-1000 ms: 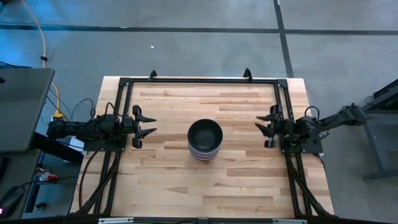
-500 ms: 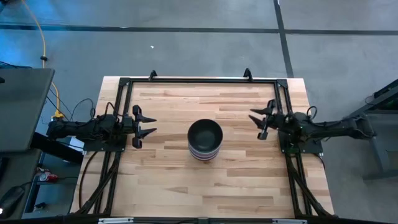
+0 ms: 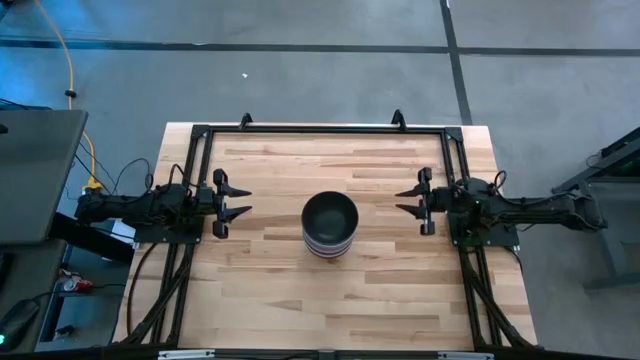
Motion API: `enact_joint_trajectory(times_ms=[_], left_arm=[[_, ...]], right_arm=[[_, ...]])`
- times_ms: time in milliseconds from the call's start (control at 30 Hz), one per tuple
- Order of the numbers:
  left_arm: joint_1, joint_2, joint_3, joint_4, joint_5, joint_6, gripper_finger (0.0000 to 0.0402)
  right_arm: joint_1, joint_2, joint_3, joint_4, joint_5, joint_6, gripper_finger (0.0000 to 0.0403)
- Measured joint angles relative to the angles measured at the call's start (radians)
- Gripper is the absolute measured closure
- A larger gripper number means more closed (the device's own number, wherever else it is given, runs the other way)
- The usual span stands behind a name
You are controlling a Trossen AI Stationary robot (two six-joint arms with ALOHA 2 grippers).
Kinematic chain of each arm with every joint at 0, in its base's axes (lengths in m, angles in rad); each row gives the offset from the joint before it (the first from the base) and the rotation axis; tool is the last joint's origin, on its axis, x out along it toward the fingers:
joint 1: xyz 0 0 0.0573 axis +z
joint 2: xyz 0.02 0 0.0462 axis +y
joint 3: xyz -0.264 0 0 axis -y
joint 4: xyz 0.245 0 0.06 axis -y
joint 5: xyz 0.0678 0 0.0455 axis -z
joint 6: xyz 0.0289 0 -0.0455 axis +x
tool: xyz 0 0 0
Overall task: Nest bowls inside each other
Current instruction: Return to Home Position
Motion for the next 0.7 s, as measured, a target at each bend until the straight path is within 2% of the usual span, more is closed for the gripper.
enact_joint_trajectory(times_ms=[100,300,500,700], left_arm=[[0.000,0.000,0.000,0.000,0.000,0.000,0.0229],[0.000,0.000,0.000,0.000,0.001,-0.026,0.0229],[0.000,0.000,0.000,-0.002,0.027,-0.030,0.0229],[0.000,0.000,0.000,-0.003,0.027,-0.030,0.0229]], right_arm=[[0.000,0.000,0.000,0.000,-0.001,0.000,0.0289],[0.000,-0.056,0.000,0.151,-0.053,-0.032,0.0289],[0.000,-0.195,0.000,0.096,-0.070,-0.035,0.0289],[0.001,-0.375,0.000,0.017,-0.131,-0.024,0.0289]])
